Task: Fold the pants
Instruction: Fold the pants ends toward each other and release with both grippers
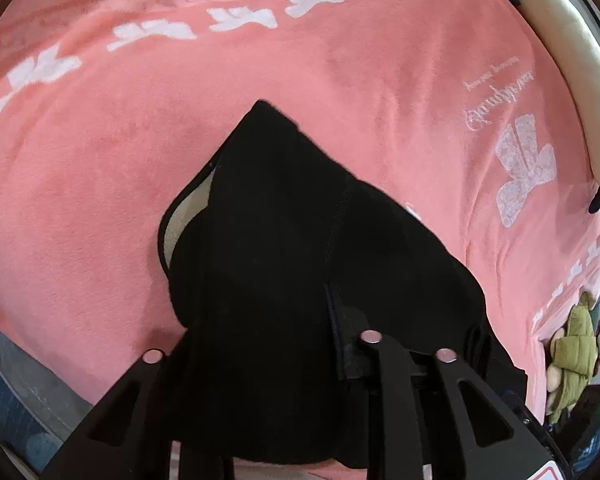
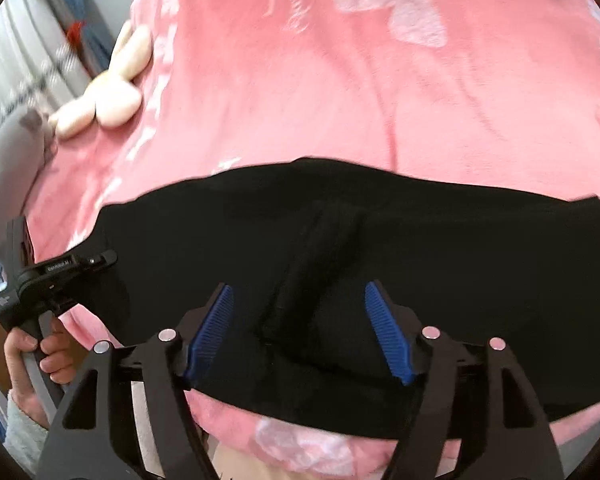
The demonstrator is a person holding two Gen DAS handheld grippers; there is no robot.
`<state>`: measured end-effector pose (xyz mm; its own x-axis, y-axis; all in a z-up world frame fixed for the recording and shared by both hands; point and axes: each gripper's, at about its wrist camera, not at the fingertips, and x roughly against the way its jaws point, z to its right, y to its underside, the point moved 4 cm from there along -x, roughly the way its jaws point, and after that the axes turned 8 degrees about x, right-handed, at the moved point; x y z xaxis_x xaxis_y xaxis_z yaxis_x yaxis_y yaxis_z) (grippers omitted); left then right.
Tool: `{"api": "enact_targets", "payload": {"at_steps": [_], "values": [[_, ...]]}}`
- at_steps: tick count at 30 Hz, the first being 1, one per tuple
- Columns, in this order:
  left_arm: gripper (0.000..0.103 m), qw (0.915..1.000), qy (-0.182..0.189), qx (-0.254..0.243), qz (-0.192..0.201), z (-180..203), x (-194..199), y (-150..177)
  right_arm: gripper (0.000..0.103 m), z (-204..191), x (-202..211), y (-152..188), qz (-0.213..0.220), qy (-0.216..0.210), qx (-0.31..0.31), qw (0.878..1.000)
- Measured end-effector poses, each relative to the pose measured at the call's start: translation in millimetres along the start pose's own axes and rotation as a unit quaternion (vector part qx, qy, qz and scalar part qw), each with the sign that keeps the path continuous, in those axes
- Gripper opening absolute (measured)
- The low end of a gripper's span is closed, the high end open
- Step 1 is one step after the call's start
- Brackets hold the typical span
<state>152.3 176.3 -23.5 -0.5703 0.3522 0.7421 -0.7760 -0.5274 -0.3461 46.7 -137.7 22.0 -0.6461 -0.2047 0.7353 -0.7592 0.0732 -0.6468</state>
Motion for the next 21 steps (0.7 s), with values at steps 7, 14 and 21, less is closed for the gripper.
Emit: {"api": "enact_targets", "payload": {"at_steps": [7,14,21], "values": [[0.017,0.9910,0.042,-0.112,0.060,98.4,58.9,12.0,0.072,37.3,26.7,15.3,0.013,0.008,-0.052,0.999],[0.085,0.9613,0.023,-0.274,0.019,203.0,32.6,106.1,0.074,75.4,32.6,23.8,0.019,0.017,-0.100,0.995],[0.086,0.9347,-0.041,-0.353,0.002,188.9,16.8,177.0,0.075,88.8,36.6,20.4,0.021,-0.053,-0.121,0.991]]}}
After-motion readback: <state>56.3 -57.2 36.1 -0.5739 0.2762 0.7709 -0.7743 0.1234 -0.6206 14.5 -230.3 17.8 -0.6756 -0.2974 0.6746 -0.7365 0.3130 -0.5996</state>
